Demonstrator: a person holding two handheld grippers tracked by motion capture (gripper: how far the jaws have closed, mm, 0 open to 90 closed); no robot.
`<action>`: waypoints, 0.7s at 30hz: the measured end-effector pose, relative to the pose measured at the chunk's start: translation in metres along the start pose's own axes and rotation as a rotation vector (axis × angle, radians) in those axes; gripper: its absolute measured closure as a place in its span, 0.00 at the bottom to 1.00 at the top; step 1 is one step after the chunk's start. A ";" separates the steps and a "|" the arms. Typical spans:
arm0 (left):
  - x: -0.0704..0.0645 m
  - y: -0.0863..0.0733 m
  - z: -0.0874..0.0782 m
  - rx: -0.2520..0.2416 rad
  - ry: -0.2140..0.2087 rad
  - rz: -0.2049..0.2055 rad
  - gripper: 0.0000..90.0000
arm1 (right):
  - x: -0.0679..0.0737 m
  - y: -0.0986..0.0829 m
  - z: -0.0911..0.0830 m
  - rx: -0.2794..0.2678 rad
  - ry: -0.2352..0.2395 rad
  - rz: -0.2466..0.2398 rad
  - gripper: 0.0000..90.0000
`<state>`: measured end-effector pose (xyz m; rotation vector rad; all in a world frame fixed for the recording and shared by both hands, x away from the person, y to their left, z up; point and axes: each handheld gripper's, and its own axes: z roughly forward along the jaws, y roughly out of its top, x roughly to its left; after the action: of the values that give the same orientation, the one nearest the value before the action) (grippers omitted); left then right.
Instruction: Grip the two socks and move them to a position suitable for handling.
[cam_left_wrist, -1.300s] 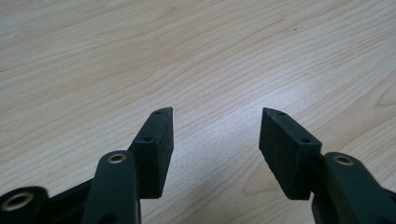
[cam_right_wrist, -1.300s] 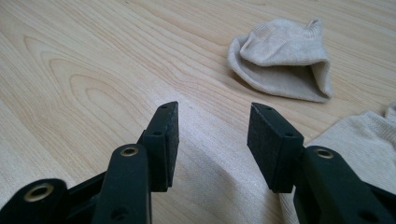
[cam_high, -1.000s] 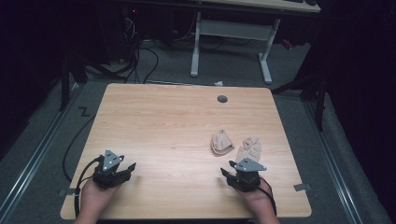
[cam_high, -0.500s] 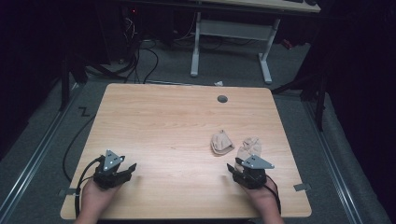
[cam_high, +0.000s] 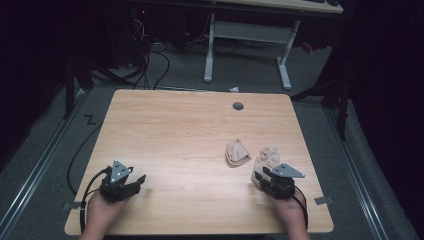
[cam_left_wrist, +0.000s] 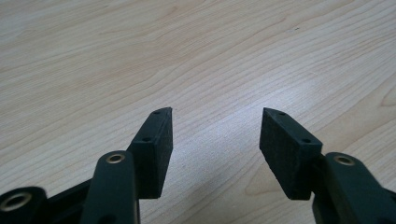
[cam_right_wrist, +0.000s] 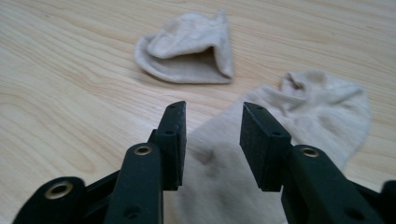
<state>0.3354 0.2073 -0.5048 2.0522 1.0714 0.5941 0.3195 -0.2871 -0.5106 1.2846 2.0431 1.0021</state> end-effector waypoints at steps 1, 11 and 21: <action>0.000 0.000 0.000 0.000 0.000 0.000 0.50 | -0.003 -0.001 0.000 0.005 -0.009 0.013 0.69; 0.000 0.000 0.000 0.001 -0.001 -0.001 0.50 | -0.017 -0.007 0.005 0.102 -0.053 0.048 1.00; 0.000 0.000 -0.001 0.001 -0.004 0.000 0.50 | -0.001 -0.007 0.010 0.161 0.004 -0.001 1.00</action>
<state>0.3352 0.2076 -0.5042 2.0530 1.0693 0.5891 0.3239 -0.2869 -0.5227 1.3623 2.1640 0.8554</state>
